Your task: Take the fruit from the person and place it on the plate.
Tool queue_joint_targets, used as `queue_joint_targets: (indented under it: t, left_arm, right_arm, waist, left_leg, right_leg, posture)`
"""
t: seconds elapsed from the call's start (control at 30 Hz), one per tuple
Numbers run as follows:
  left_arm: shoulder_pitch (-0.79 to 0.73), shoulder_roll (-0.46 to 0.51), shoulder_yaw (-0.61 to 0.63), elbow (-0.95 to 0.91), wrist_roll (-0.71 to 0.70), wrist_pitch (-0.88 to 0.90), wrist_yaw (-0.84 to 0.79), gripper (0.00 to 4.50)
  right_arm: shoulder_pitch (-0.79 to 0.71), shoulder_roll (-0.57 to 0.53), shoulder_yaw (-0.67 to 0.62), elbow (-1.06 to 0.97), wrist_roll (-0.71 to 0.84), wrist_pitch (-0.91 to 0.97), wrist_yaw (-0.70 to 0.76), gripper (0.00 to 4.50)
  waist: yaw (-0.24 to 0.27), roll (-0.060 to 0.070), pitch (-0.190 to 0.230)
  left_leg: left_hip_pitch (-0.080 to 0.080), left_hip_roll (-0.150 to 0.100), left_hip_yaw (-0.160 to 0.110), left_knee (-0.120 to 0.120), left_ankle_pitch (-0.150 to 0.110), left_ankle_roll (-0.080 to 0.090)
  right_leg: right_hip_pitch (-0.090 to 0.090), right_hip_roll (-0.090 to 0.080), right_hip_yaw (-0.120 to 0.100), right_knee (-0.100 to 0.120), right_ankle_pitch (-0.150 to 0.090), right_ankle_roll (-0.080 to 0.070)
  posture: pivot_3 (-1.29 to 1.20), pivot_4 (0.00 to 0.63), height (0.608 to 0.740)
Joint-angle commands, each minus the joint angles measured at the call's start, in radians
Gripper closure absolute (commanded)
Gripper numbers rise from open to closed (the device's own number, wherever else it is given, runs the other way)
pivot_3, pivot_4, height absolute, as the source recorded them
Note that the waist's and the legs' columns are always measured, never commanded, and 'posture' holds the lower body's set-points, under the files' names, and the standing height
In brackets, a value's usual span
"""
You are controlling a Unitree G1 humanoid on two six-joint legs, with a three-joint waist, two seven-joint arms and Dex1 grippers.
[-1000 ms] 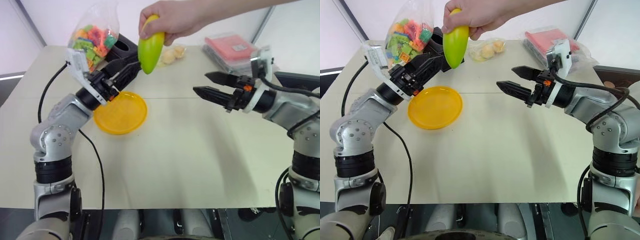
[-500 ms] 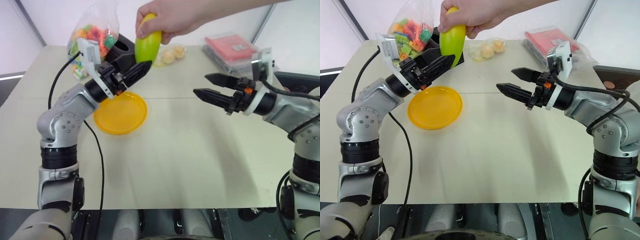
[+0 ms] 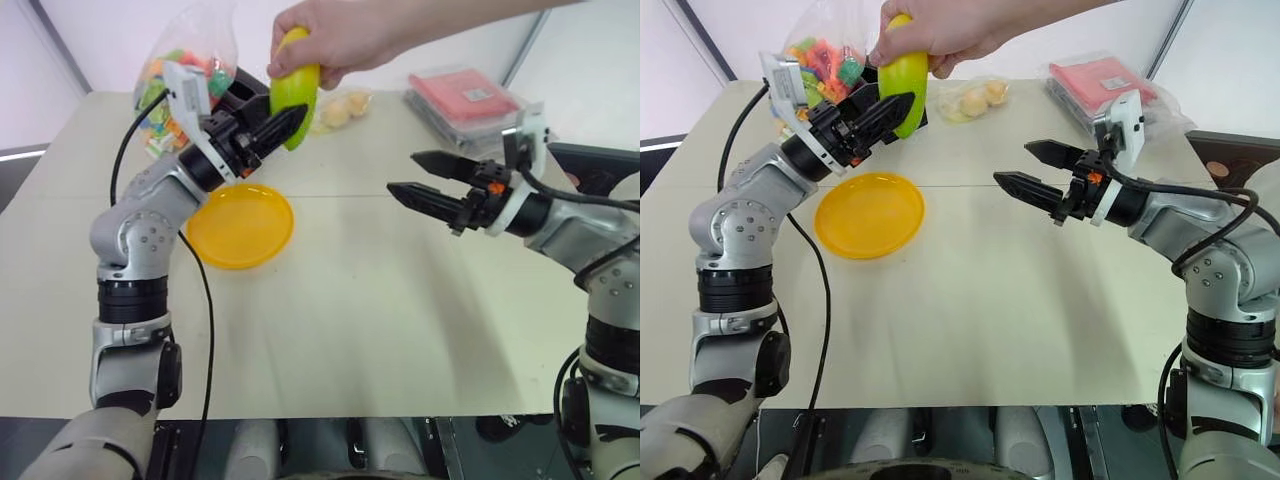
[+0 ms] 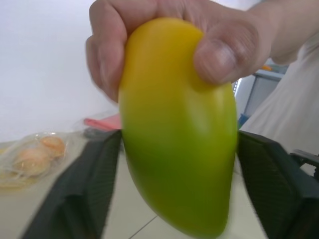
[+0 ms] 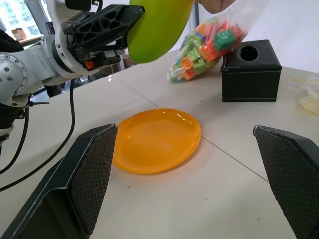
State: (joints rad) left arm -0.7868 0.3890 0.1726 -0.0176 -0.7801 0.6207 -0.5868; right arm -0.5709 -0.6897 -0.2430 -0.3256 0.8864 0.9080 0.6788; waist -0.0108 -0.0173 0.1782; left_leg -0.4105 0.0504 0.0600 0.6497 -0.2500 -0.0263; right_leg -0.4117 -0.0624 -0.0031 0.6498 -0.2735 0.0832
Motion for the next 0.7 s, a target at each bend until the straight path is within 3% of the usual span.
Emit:
queue_joint_targets:
  t: [0.03,0.37,0.7]
  left_arm:
    - [-0.013,-0.002,0.018,-0.03,0.003,-0.019,-0.002,1.75]
    - [0.016,0.018,0.016,-0.052,0.031,0.002,0.038,1.75]
    - [0.21,0.127,0.029,-0.166,0.159,0.136,0.203,1.75]
  right_arm:
    - [-0.004,-0.011,-0.014,-0.028,0.0,-0.024,0.0,0.0]
    - [-0.007,-0.011,-0.009,-0.028,-0.002,-0.024,-0.001,0.0]
    - [0.041,0.004,-0.003,-0.089,0.036,0.012,-0.035,0.0]
  waist:
    - [0.0,0.0,0.0]
    - [0.0,0.0,0.0]
    - [-0.001,-0.001,0.0]
  left_leg:
    - [0.0,0.0,0.0,0.0,0.0,0.0]
    - [0.0,0.0,0.0,0.0,0.0,0.0]
    - [0.0,0.0,-0.001,-0.001,0.0,0.0]
  right_leg:
    - [0.0,0.0,0.0,0.0,0.0,0.0]
    - [0.0,0.0,0.0,0.0,0.0,0.0]
    - [0.0,0.0,0.0,0.0,0.0,0.0]
  posture:
    - [0.0,0.15,0.731]
    - [0.0,0.15,0.731]
    - [0.0,0.15,0.731]
